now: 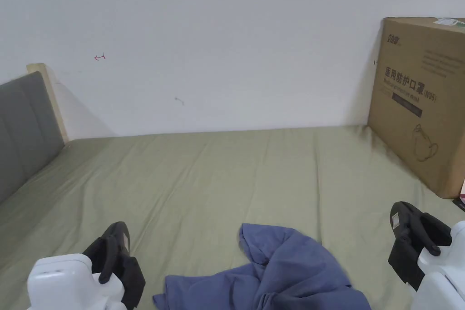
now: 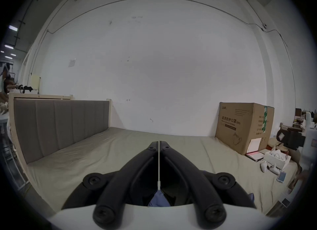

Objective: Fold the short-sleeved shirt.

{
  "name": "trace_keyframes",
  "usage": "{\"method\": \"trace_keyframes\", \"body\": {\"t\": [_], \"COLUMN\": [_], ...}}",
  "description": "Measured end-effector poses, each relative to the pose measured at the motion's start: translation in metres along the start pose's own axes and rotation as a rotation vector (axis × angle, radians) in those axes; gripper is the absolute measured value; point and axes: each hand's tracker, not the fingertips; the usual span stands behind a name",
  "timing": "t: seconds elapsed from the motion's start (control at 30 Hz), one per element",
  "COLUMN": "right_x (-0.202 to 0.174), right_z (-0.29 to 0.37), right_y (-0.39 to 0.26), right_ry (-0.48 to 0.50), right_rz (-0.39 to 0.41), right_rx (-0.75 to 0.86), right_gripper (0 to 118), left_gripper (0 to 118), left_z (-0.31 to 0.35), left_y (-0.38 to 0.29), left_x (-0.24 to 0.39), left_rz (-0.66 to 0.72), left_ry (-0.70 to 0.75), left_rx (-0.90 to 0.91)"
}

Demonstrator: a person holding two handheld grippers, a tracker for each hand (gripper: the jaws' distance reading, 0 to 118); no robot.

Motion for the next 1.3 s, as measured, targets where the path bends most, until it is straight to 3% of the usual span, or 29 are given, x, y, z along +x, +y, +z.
{"method": "trace_keyframes", "body": {"t": [0.23, 0.33, 0.43, 0.53, 0.57, 0.6, 0.63, 0.67, 0.7, 0.73, 0.97, 1.03, 1.1, 1.13, 1.17, 1.2, 1.3], "right_x": [0.002, 0.0, -0.001, -0.001, -0.001, -0.001, -0.001, 0.0, 0.0, 0.0, 0.001, 0.0, 0.001, 0.002, 0.002, 0.003, 0.005], "right_z": [-0.005, -0.009, -0.015, -0.023, -0.025, -0.027, -0.03, -0.033, -0.036, -0.039, -0.057, -0.063, -0.072, -0.079, -0.089, -0.099, -0.15], "right_y": [0.006, 0.008, 0.006, 0.001, -0.001, -0.003, -0.006, -0.008, -0.01, -0.012, -0.029, -0.035, -0.039, -0.041, -0.043, -0.044, -0.043], "right_ry": [0.031, 0.052, 0.081, 0.096, 0.1, 0.102, 0.102, 0.103, 0.102, 0.102, 0.109, 0.105, 0.107, 0.109, 0.116, 0.124, 0.17], "right_rz": [-0.037, -0.021, -0.013, -0.004, -0.002, 0.0, 0.001, 0.003, 0.006, 0.009, 0.01, 0.01, -0.001, -0.011, -0.028, -0.041, -0.091], "right_rx": [-0.027, -0.044, -0.086, -0.128, -0.14, -0.15, -0.161, -0.174, -0.187, -0.2, -0.284, -0.301, -0.321, -0.336, -0.363, -0.385, -0.514], "right_gripper": [1, 1, 1, 1, 1, 1, 1, 1, 1, 1, 1, 1, 1, 1, 1, 1, 1], "left_gripper": [1, 1, 1, 1, 1, 5, 22, 64, 95, 110, 113, 107, 74, 52, 17, 11, 11], "left_z": [-0.036, -0.104, -0.184, -0.236, -0.246, -0.255, -0.265, -0.275, -0.282, -0.283, -0.301, -0.289, -0.273, -0.26, -0.251, -0.245, -0.228], "left_y": [0.014, 0.029, 0.007, -0.039, -0.056, -0.071, -0.087, -0.104, -0.118, -0.133, -0.198, -0.202, -0.194, -0.184, -0.179, -0.175, -0.158], "left_x": [0.003, -0.002, -0.015, -0.028, -0.028, -0.03, -0.032, -0.035, -0.039, -0.041, -0.048, -0.032, -0.019, -0.011, -0.007, -0.006, -0.019], "left_rz": [0.027, 0.022, 0.111, 0.233, 0.181, 0.158, 0.14, 0.134, 0.142, 0.167, 0.191, 0.019, -0.086, -0.089, -0.1, -0.09, 0.048], "left_ry": [-0.006, -0.081, -0.2, -0.218, -0.167, -0.145, -0.118, -0.084, -0.069, -0.05, -0.019, -0.053, -0.066, -0.084, -0.086, -0.104, -0.174], "left_rx": [-0.134, -0.448, -0.868, -1.089, -1.125, -1.148, -1.174, -1.21, -1.235, -1.261, -1.266, -1.257, -1.174, -1.128, -1.091, -1.065, -1.012]}}
